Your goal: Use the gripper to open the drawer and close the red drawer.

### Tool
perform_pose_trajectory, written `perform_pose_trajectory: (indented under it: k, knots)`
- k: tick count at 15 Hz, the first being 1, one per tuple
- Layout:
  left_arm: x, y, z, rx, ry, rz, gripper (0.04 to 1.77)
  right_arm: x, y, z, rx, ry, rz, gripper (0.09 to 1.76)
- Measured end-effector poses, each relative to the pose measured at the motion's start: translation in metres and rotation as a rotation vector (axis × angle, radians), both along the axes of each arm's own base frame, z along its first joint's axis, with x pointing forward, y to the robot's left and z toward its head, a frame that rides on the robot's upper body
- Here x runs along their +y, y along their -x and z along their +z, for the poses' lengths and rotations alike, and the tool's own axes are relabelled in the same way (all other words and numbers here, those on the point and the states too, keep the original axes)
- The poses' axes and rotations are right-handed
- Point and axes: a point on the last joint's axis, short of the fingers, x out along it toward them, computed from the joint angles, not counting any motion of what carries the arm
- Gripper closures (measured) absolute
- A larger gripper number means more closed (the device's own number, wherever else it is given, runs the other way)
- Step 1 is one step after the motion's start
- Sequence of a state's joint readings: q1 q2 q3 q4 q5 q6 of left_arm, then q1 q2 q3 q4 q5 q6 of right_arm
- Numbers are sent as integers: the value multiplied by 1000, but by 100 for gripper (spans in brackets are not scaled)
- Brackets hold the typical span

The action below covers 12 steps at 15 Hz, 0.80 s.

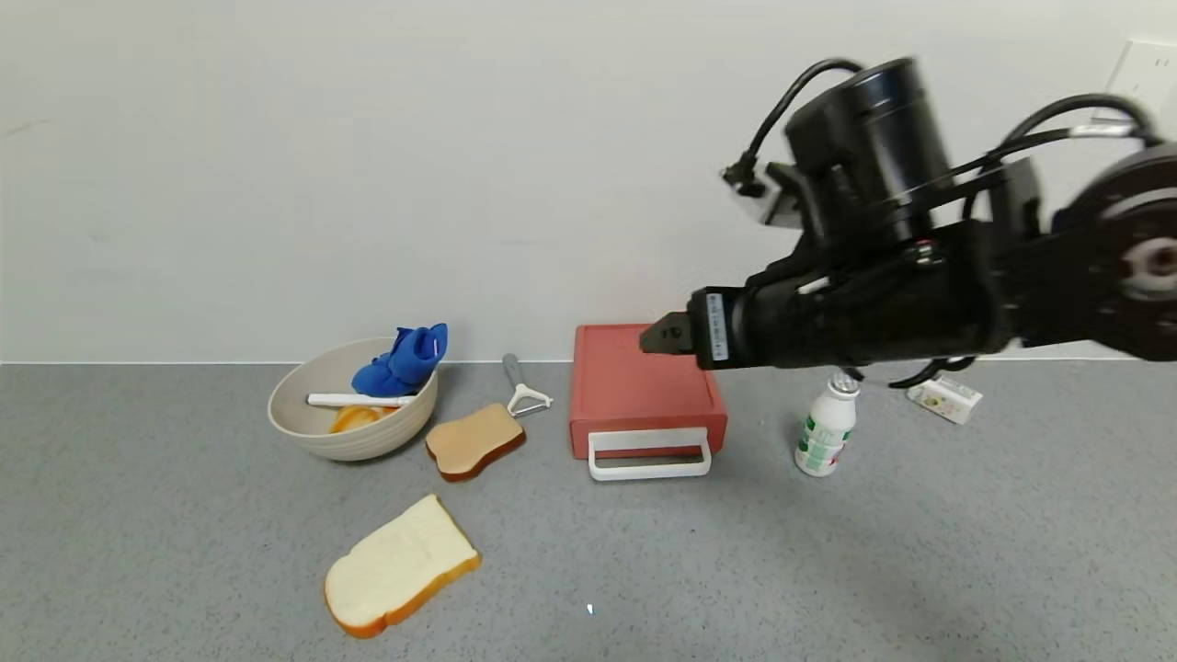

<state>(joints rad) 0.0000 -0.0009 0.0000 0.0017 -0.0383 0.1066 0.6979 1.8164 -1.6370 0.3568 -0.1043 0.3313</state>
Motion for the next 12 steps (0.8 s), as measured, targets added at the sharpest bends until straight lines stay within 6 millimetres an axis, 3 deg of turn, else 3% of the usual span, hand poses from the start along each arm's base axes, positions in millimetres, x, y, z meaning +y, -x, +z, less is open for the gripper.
perform_pose_trajectory:
  k: [3, 7, 12]
  knots:
    - [0, 0, 0, 0, 0, 0, 9, -46, 39, 16, -129, -47, 74, 14]
    - [0, 0, 0, -1, 0, 0, 9, -100, 95, 16, -330, -54, 118, 14]
    - [0, 0, 0, 0, 1, 0, 9, -166, 150, 9, -451, -50, -54, 14]
